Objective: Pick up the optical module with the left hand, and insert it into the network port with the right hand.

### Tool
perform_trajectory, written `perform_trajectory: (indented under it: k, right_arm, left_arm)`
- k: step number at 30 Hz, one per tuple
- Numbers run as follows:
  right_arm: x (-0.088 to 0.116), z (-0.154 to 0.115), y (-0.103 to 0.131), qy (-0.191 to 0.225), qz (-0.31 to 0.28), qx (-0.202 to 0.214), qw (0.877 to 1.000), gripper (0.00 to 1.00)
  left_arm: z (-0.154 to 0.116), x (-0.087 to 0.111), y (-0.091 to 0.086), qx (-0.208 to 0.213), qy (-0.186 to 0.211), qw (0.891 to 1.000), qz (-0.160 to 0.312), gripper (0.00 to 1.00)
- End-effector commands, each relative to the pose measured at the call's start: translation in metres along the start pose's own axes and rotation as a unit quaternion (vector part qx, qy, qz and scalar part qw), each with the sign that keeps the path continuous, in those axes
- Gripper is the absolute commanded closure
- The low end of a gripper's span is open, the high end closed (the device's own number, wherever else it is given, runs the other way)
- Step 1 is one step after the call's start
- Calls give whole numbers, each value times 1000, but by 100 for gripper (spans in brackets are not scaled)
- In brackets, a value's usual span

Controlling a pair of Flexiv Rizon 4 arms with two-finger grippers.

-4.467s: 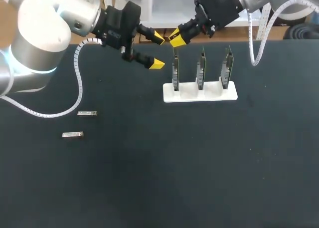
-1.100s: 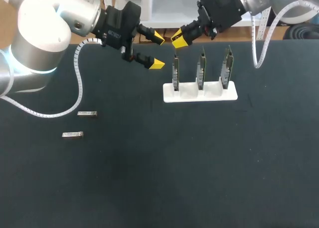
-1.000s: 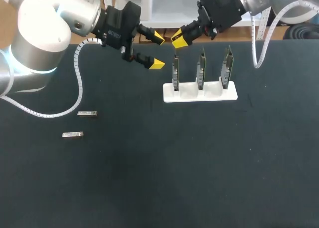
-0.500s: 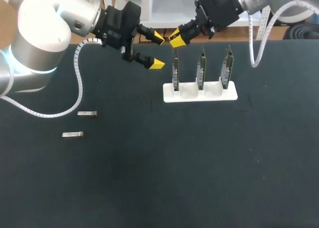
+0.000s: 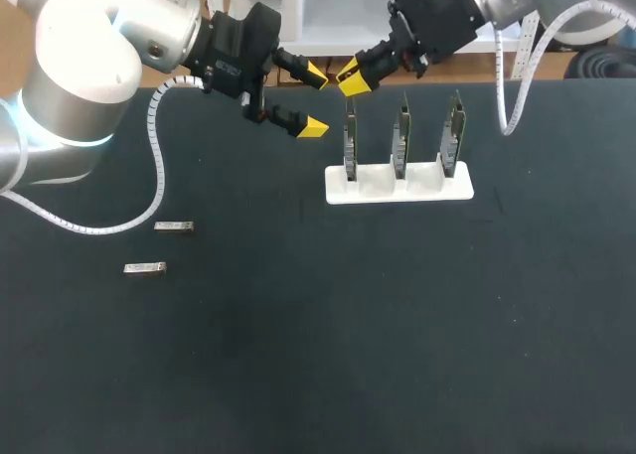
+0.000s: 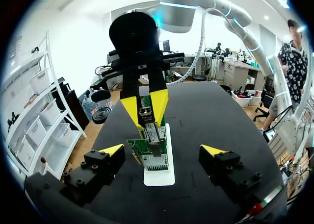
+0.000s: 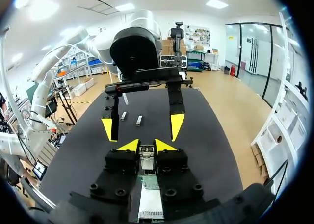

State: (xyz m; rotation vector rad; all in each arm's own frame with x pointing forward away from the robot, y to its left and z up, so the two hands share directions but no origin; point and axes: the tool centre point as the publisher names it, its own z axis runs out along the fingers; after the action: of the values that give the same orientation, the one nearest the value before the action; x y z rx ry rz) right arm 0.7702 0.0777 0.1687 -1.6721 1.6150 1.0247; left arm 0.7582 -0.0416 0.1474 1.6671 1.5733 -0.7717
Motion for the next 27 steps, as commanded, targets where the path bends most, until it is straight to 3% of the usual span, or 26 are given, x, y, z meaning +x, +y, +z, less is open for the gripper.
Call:
perform_trajectory:
  k: [1,27]
  right_arm:
    - [1,1,1,0,0,3,1000,100]
    - [3,-3,5,0,1,8,1000,100]
  left_arm:
    - [0,-1,1,1,3,1000,-1,0]
    - [0,-1,1,1,3,1000,-1,0]
